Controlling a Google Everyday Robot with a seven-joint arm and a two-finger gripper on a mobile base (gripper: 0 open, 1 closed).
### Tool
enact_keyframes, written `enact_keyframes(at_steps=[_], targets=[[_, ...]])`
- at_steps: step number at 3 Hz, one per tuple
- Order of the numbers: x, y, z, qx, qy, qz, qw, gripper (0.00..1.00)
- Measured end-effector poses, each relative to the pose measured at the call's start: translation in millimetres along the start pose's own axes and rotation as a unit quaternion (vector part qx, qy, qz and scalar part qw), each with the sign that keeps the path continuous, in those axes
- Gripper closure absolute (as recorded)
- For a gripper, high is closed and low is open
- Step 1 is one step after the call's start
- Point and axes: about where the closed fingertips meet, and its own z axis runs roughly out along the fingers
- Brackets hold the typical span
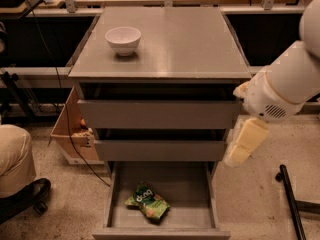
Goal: Pick green rice chip bag from bottom drawer and place on counter
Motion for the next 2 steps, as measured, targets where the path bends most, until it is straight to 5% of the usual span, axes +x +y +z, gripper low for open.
enact_keyframes(at_steps=[2], targets=[[-19.7, 29.1, 138.3, -0.057, -0.045, 0.011, 0.9973, 0.0]])
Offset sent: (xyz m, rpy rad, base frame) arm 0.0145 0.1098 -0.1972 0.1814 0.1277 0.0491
